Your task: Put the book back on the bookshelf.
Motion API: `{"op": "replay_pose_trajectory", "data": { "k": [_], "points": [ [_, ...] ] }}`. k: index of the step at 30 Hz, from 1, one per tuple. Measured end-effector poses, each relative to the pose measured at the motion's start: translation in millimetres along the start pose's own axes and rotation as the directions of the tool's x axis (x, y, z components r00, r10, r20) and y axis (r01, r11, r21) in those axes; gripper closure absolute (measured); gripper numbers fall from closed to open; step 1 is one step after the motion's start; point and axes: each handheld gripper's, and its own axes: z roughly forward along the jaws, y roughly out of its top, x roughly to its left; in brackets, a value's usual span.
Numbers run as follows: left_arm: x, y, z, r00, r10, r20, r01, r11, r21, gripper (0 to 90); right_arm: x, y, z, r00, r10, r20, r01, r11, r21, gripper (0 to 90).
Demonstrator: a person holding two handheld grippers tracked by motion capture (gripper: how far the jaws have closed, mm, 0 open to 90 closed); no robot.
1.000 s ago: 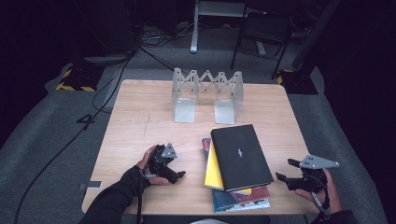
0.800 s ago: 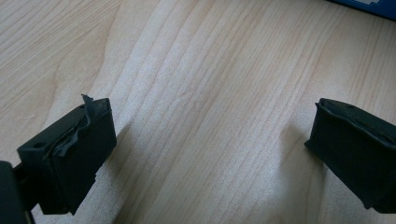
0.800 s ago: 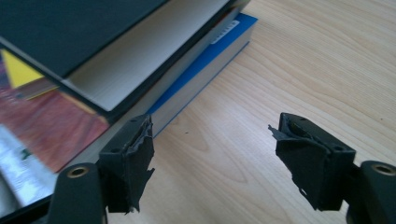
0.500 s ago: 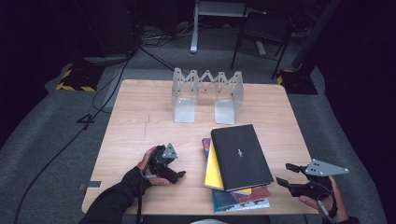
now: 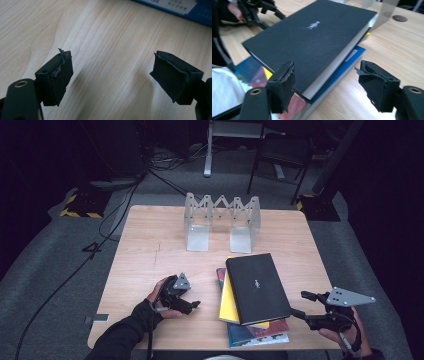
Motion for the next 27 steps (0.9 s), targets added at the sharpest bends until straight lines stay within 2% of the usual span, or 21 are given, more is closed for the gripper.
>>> {"op": "replay_pose_trajectory", "data": {
  "k": [1, 4, 8, 9, 12, 17, 27],
  "points": [
    [-1.8, 1.5, -1.1, 1.0, 0.003, 0.003, -0.003, 0.9999, -0.011, 17.3, 1.6, 0.0, 3.1, 0.9997, 0.001, -0.026, -0.001, 1.0, 0.006, 26.8],
    [-7.9, 7.2, -1.4, 0.9996, 0.021, 0.017, -0.02, 0.9991, -0.037, 19.8, 5.9, -0.8, 14.3, 0.998, -0.015, -0.061, 0.017, 0.999, 0.037, 25.6],
    [-12.7, 12.7, 0.9, 0.9992, 0.032, 0.025, -0.031, 0.9983, -0.05, 19.8, 6.9, -2.3, 25.5, 0.997, -0.009, -0.077, 0.015, 0.997, 0.076, 22.7],
    [-16.0, 16.1, 2.7, 0.9987, 0.042, 0.03, -0.04, 0.9977, -0.054, 20.0, 7.3, -2.7, 32.6, 0.9944, -0.008, -0.105, 0.017, 0.996, 0.091, 21.6],
    [-17.9, 18.4, 3.8, 0.9981, 0.051, 0.034, -0.049, 0.9972, -0.056, 20.0, 8.7, -1.2, 37.6, 0.9926, -0.008, -0.121, 0.02, 0.995, 0.1, 18.8],
    [-19.7, 25.4, 7.0, 0.9974, 0.071, 0.014, -0.07, 0.9953, -0.067, 21.1, 9.8, 0.2, 44.1, 0.9918, -0.004, -0.128, 0.018, 0.994, 0.104, 14.7],
    [-8.3, 45.3, 12.5, 0.9985, 0.053, -0.01, -0.054, 0.9936, -0.099, 21.9, 14.6, 2.2, 48.7, 0.9927, 0.003, -0.12, 0.008, 0.996, 0.092, 14.1]
  ]
}}
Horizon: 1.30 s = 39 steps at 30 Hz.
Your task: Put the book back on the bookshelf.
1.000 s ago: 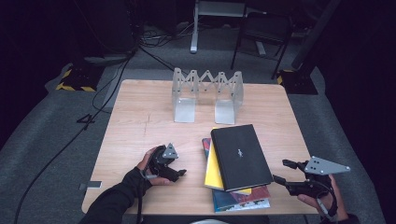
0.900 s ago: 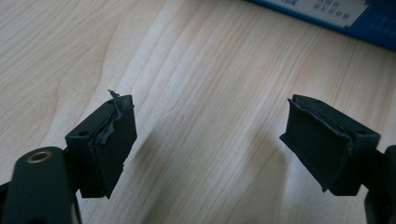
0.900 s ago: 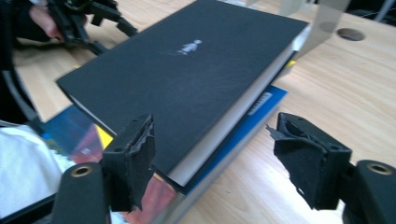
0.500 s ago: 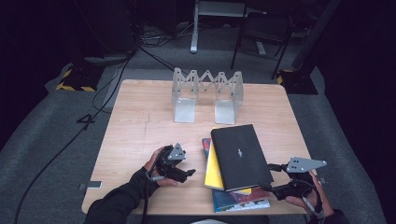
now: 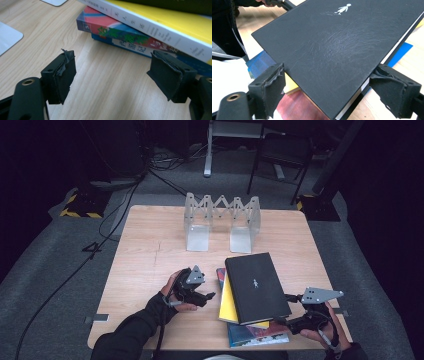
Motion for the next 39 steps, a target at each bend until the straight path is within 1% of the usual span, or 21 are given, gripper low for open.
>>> {"op": "replay_pose_trajectory", "data": {
  "k": [6, 10, 12, 13, 16, 17, 20, 22, 23, 24, 26, 27, 28, 29, 30, 31, 33, 35, 36, 37, 39],
  "points": [
    [5.0, 5.9, 5.0, 0.9999, -0.001, -0.014, 0.001, 1.0, -0.006, 22.6, 3.7, 5.1, 7.3, 0.9999, -0.012, 0.002, 0.012, 1.0, -0.003, 13.9],
    [12.5, 11.3, 11.3, 0.9996, -0.011, -0.025, 0.01, 0.9999, -0.012, 22.9, 5.1, 10.5, 11.2, 0.9999, -0.015, -0.006, 0.015, 1.0, -0.012, 12.9],
    [14.6, 13.3, 16.0, 0.9989, 0.006, -0.046, -0.007, 0.9999, -0.011, 24.2, 4.8, 14.1, 12.5, 0.9999, -0.01, -0.012, 0.01, 1.0, -0.02, 12.3],
    [15.7, 14.4, 18.6, 0.9992, 0.002, -0.041, -0.002, 1.0, -0.001, 25.1, 4.6, 15.8, 13.0, 0.9999, -0.008, -0.015, 0.008, 1.0, -0.021, 12.0],
    [18.8, 16.5, 22.4, 0.9993, -0.003, -0.038, 0.002, 1.0, -0.004, 25.0, 2.8, 17.9, 14.2, 0.9997, -0.003, -0.025, 0.002, 1.0, -0.019, 12.0],
    [19.8, 17.8, 23.6, 0.9992, -0.005, -0.039, 0.005, 1.0, -0.004, 25.0, -0.7, 17.7, 12.7, 0.9989, 0.002, -0.048, -0.003, 1.0, -0.024, 14.1],
    [21.6, 20.4, 25.2, 0.9991, -0.006, -0.043, 0.005, 0.9999, -0.016, 25.0, -5.7, 17.1, 9.4, 0.9976, 0.02, -0.066, -0.022, 0.999, -0.025, 15.2],
    [22.1, 21.1, 26.8, 0.9989, 0.0, -0.048, -0.001, 0.9999, -0.017, 25.0, -9.1, 17.4, 6.3, 0.9983, 0.01, -0.057, -0.011, 1.0, -0.015, 15.5],
    [22.3, 21.3, 27.6, 0.9988, 0.004, -0.049, -0.005, 0.9998, -0.019, 25.0, -11.8, 17.3, 3.2, 0.9983, 0.008, -0.058, -0.01, 1.0, -0.02, 19.2],
    [22.7, 21.4, 27.7, 0.9988, 0.002, -0.048, -0.003, 0.9998, -0.022, 24.0, -14.5, 18.0, -0.5, 0.9993, 0.01, -0.037, -0.012, 0.999, -0.035, 21.6],
    [24.8, 22.3, 28.2, 0.9989, -0.005, -0.046, 0.004, 0.9997, -0.023, 23.9, -20.0, 20.8, -4.5, 0.9997, 0.023, -0.01, -0.023, 0.999, -0.045, 20.9],
    [26.2, 23.0, 28.5, 0.9987, -0.011, -0.05, 0.009, 0.9997, -0.024, 23.2, -22.8, 22.6, -4.5, 0.9994, 0.031, -0.014, -0.032, 0.998, -0.046, 20.6],
    [26.2, 23.0, 28.5, 0.9987, -0.011, -0.05, 0.009, 0.9997, -0.024, 23.3, -25.2, 25.2, -1.9, 0.9997, 0.023, -0.001, -0.023, 0.999, -0.025, 20.2],
    [27.1, 23.4, 28.6, 0.9985, -0.015, -0.053, 0.014, 0.9996, -0.026, 23.3, -25.2, 25.2, -1.9, 0.9997, 0.023, -0.001, -0.023, 0.999, -0.025, 20.2],
    [28.0, 24.1, 29.2, 0.9985, -0.018, -0.052, 0.017, 0.9993, -0.032, 23.0, -26.7, 26.9, 1.9, 0.9998, 0.012, 0.013, -0.011, 1.0, -0.013, 20.1],
    [28.9, 24.6, 29.3, 0.9985, -0.019, -0.052, 0.017, 0.9993, -0.034, 22.9, -29.5, 28.2, 7.7, 0.9999, 0.016, 0.007, -0.016, 1.0, -0.002, 19.8],
    [30.4, 25.7, 29.7, 0.998, -0.026, -0.058, 0.024, 0.999, -0.039, 22.2, -35.0, 29.0, 15.7, 0.999, 0.038, -0.025, -0.038, 0.999, -0.001, 16.8],
    [33.2, 27.2, 30.3, 0.9981, -0.039, -0.048, 0.037, 0.9983, -0.046, 21.8, -41.9, 30.6, 23.3, 0.9953, 0.068, -0.069, -0.068, 0.998, 0.008, 13.9],
    [34.4, 28.0, 30.6, 0.9978, -0.036, -0.056, 0.033, 0.9981, -0.052, 21.4, -45.4, 32.1, 26.9, 0.993, 0.075, -0.091, -0.074, 0.997, 0.017, 12.3],
    [35.7, 28.7, 30.9, 0.9978, -0.034, -0.058, 0.031, 0.998, -0.055, 21.5, -47.8, 33.5, 30.2, 0.9916, 0.077, -0.104, -0.075, 0.997, 0.022, 9.8],
    [38.1, 30.7, 32.6, 0.9976, -0.049, -0.049, 0.046, 0.9975, -0.054, 22.2, -51.8, 37.0, 37.8, 0.9881, 0.092, -0.123, -0.088, 0.996, 0.032, 8.0]
  ]
}}
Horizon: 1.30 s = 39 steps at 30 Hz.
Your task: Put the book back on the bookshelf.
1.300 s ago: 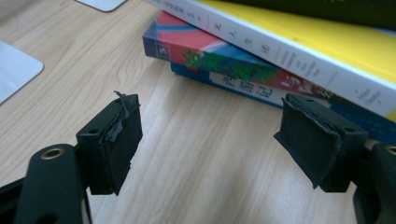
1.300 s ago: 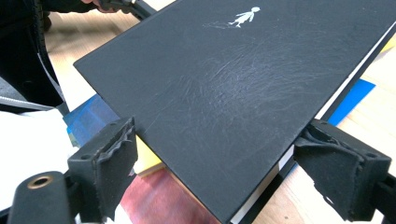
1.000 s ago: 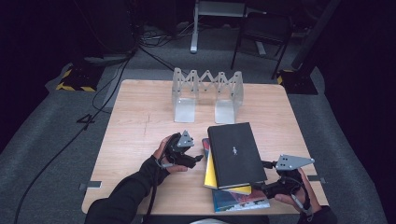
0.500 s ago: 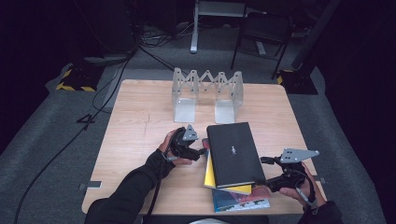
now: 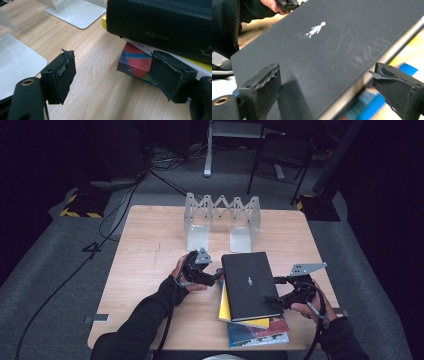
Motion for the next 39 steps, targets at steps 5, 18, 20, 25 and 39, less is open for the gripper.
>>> {"op": "replay_pose_trajectory", "data": {
  "k": [5, 18, 20, 25, 39],
  "points": [
    [6.4, 1.6, 3.7, 1.0, -0.006, -0.002, 0.006, 1.0, -0.002, 21.0, -0.6, 8.6, 8.0, 0.9997, -0.024, 0.007, 0.024, 0.999, 0.031, 3.7],
    [14.0, 4.9, 8.2, 0.9999, -0.005, -0.015, 0.005, 0.9999, 0.015, 17.7, 2.8, 7.8, 7.4, 0.9973, -0.071, 0.021, 0.071, 0.997, -0.011, 4.4],
    [13.8, 5.4, 6.7, 0.9998, 0.006, -0.019, -0.005, 0.9999, 0.014, 23.7, 3.9, 8.2, 7.5, 0.9962, -0.083, 0.025, 0.083, 0.996, -0.017, 4.5],
    [17.3, 4.6, 5.5, 0.9997, -0.004, -0.024, 0.004, 1.0, 0.007, 31.0, 3.6, 9.2, 10.7, 0.9968, -0.078, 0.018, 0.078, 0.997, -0.025, 4.8],
    [23.6, -7.4, 8.6, 1.0, 0.009, 0.004, -0.009, 1.0, 0.004, 44.2, 9.6, 20.6, 29.5, 0.9968, -0.075, 0.03, 0.076, 0.997, -0.033, 5.9]
  ]
}}
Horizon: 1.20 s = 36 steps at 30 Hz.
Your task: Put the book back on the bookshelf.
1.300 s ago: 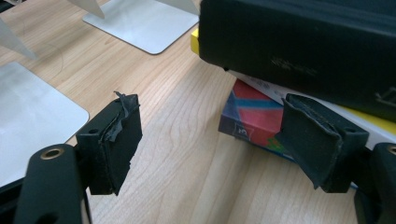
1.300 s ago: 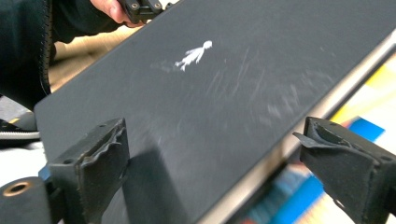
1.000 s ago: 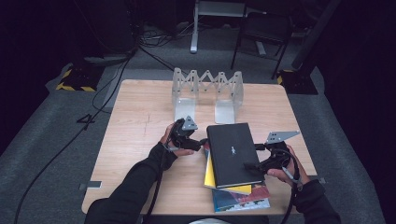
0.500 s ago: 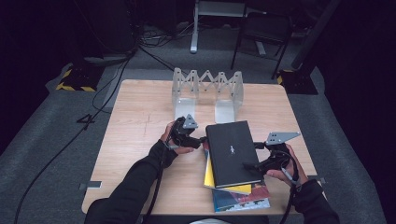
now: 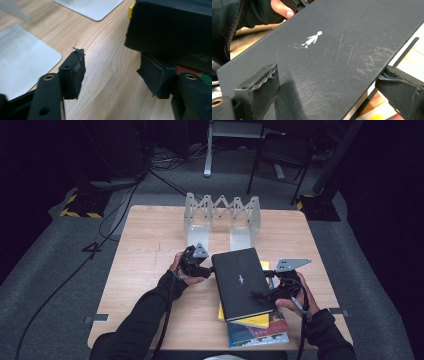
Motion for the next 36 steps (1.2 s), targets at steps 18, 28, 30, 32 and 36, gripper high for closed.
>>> {"op": "replay_pose_trajectory", "data": {
  "k": [18, 28, 30, 32, 36],
  "points": [
    [12.6, 56.4, -47.6, 0.9889, 0.004, 0.149, 0.017, 0.9902, -0.138, 82.0, 11.5, 11.7, -19.4, 0.9709, -0.183, 0.155, 0.21, 0.96, -0.183, 28.9],
    [-0.8, 83.8, -57.6, 0.9902, 0.029, 0.136, -0.003, 0.982, -0.189, 84.5, 15.4, 9.4, -36.0, 0.9514, -0.197, 0.236, 0.258, 0.93, -0.262, 46.6],
    [-2.3, 83.6, -59.5, 0.9901, 0.025, 0.138, 0.003, 0.9808, -0.195, 83.1, 17.0, 7.5, -37.6, 0.9504, -0.196, 0.242, 0.259, 0.928, -0.267, 47.9],
    [-6.1, 82.9, -64.5, 0.9886, 0.029, 0.148, 0.004, 0.9763, -0.217, 81.0, 21.7, 3.3, -41.2, 0.9474, -0.199, 0.251, 0.268, 0.921, -0.283, 51.1],
    [-15.8, 85.1, -72.8, 0.9917, 0.058, 0.115, -0.03, 0.9717, -0.234, 76.8, 29.5, -3.1, -49.2, 0.9428, -0.21, 0.259, 0.286, 0.908, -0.305, 57.0]
  ]
}}
